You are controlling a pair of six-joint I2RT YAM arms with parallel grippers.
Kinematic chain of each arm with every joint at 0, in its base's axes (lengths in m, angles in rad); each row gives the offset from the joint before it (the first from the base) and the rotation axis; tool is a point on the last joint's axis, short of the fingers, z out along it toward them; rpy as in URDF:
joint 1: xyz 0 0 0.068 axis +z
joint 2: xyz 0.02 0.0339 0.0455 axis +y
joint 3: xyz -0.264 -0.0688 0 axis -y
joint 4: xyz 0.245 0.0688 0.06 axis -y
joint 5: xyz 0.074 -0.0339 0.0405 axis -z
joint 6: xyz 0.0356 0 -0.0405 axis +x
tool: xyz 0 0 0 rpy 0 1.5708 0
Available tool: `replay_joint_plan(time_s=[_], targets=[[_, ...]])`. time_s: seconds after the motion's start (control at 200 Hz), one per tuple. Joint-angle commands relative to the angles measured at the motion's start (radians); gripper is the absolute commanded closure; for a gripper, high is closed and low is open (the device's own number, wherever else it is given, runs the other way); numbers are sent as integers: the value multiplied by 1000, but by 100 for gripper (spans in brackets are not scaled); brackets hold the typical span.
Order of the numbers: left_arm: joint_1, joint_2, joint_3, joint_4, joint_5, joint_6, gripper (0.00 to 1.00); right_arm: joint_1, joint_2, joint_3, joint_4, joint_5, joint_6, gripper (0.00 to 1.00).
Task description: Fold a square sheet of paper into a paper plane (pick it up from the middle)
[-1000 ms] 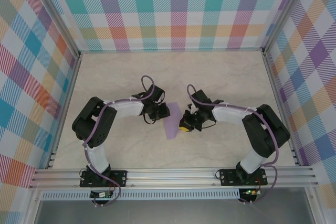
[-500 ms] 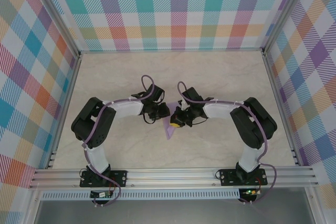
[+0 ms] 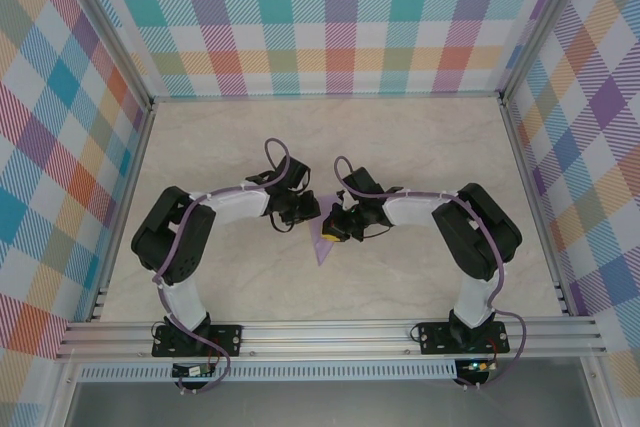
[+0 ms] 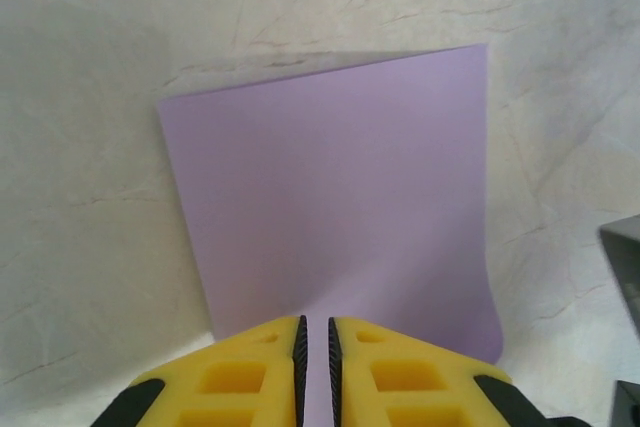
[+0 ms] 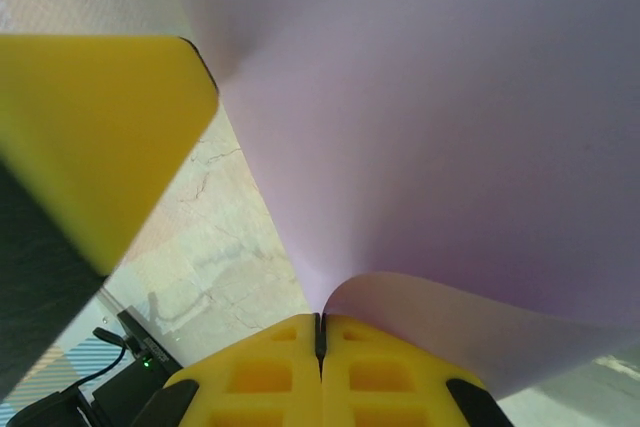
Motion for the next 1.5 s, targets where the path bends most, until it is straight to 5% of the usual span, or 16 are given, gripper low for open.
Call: replay_joint_plan(time_s=[0.0, 1.495], targets=[[9, 21, 7, -29, -8, 2, 85, 6, 12, 8, 23, 21, 0, 99], [9, 42, -16, -21, 19, -2, 86, 14, 74, 40, 28, 19, -18, 99]])
